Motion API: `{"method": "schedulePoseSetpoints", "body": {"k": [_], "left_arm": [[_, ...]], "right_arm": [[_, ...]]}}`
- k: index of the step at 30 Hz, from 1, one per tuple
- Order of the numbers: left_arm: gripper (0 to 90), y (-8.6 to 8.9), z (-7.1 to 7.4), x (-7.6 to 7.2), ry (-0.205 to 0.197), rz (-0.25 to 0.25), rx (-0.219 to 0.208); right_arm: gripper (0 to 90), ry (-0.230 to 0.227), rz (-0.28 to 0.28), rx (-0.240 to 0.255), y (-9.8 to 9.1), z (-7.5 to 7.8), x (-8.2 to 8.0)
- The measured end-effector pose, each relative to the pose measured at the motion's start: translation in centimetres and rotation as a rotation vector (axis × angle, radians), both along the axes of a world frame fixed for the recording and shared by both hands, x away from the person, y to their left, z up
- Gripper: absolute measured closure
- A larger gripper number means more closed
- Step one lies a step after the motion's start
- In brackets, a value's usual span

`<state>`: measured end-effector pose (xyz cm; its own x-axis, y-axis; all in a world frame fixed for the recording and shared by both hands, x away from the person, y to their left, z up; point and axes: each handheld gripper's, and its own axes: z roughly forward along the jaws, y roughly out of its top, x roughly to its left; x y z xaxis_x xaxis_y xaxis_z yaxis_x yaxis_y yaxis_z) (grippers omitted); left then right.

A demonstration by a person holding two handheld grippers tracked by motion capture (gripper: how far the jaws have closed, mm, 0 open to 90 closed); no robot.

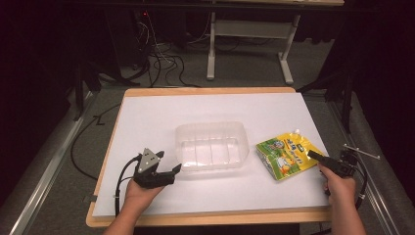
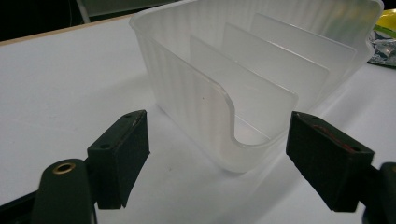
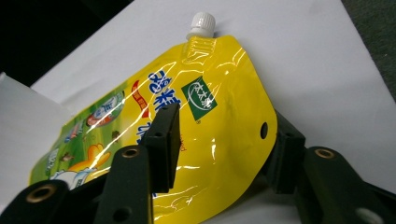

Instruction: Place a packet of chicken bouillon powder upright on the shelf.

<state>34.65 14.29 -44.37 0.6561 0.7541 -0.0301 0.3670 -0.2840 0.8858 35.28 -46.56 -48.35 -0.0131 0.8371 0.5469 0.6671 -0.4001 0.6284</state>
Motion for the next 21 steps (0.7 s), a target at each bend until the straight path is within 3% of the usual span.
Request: {"method": "schedulePoseSetpoints", "body": {"k": [3,5,9,17,21], "left_arm": [[22.1,0.0,0.0,0.0,-0.002,0.0,-0.001],[22.2,0.0,0.0,0.0,-0.001,-0.002,-0.002],[22.2,0.0,0.0,-0.1,-0.002,-0.001,-0.004],[23.4,0.1,0.1,-0.1,-0.005,-0.001,-0.02],[23.5,0.2,0.2,0.0,-0.007,0.001,-0.025]], "right_arm": [[64.1,0.01,-0.011,-0.011,0.0,0.0,0.0],[73.4,0.029,-0.023,0.001,-0.1,0.0,0.1],[88.8,0.023,-0.019,-0.017,0.0,0.1,0.0],[90.0,-0.046,0.003,-0.074,0.4,0.7,-0.7],[90.0,-0.128,0.017,-0.105,0.8,2.0,-1.5]]}}
